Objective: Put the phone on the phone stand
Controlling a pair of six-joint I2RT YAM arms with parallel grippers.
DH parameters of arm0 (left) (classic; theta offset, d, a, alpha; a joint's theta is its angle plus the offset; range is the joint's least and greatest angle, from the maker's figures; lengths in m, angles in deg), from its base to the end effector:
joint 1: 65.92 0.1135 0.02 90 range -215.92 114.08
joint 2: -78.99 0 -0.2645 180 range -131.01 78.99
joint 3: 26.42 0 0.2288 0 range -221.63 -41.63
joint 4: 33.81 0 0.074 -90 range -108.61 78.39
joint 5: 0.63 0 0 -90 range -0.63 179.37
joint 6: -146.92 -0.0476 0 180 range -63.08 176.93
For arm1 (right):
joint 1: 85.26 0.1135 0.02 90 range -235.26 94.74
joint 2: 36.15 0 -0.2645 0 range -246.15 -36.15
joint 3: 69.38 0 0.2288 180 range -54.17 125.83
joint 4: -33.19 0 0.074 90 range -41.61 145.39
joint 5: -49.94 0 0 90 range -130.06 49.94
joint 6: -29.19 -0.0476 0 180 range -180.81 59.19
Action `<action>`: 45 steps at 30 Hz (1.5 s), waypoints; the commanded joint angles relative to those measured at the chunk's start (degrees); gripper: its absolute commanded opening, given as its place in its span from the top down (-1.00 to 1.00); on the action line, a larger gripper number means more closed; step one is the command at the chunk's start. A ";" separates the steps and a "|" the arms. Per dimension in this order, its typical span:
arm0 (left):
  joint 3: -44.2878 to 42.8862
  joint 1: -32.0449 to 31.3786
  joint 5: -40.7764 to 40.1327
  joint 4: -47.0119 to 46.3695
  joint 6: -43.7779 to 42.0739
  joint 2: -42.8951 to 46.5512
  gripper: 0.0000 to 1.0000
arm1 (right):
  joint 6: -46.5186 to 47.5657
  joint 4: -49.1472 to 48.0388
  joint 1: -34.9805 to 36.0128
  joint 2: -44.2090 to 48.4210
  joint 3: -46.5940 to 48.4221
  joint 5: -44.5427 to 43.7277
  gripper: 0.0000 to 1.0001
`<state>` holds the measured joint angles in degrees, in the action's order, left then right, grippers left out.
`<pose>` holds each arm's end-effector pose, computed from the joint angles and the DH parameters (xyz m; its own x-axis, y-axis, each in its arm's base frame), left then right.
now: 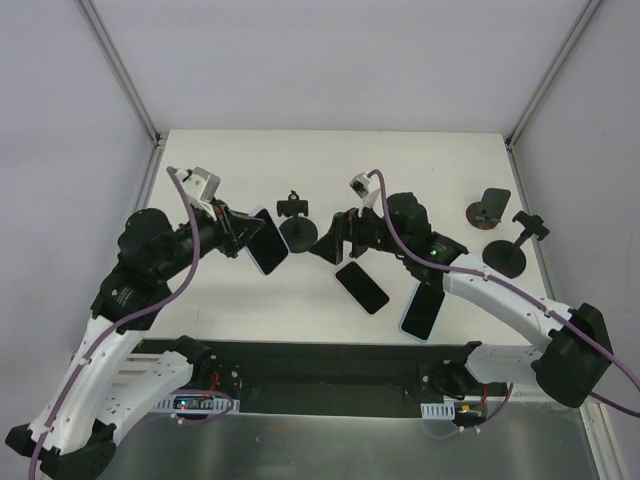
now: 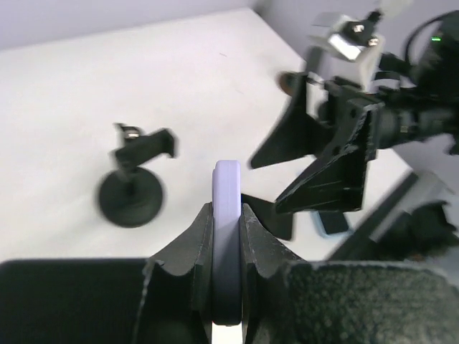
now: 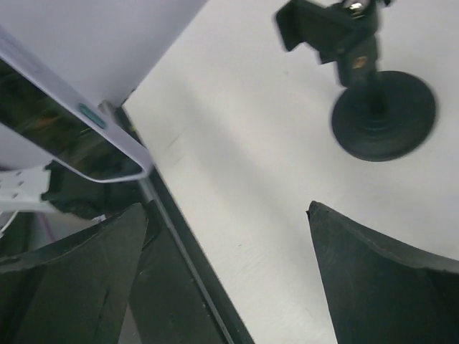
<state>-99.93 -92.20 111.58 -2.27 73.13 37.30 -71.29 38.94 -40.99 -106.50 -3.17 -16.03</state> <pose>0.1130 -0.0759 0.4106 -0.2048 -0.1871 -0.9607 0.7203 0.6358 -0.2774 0.1834 0.2058 0.3259 -0.2892 -0.0499 -0.9560 -0.8870 0.3895 0.2480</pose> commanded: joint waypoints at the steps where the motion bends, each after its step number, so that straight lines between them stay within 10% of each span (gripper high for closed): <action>1: -1.91 -0.26 -18.43 4.75 -6.71 5.47 1.00 | 4.68 14.79 -0.06 -2.15 9.89 -17.42 -0.95; 28: 7.15 -0.17 -9.83 -0.07 -2.94 2.67 1.00 | 11.88 22.10 4.95 -30.90 38.29 -36.07 0.24; 32: 8.20 -0.26 -7.54 -0.87 -1.53 1.79 1.00 | 13.64 22.29 4.95 -31.43 38.73 -35.64 0.36; 36: 8.21 -0.26 -4.74 -2.10 -1.61 1.70 1.00 | 17.76 22.72 4.95 -31.52 39.26 -34.58 0.99; 45: 2.85 -0.26 18.28 -11.50 -4.61 -3.39 1.00 | 27.18 22.81 3.81 -23.53 33.03 -17.89 0.99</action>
<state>-92.00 -92.20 116.26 -2.12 69.24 35.92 -49.21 60.97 -36.77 -136.22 31.80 -44.70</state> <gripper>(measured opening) 0.107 0.062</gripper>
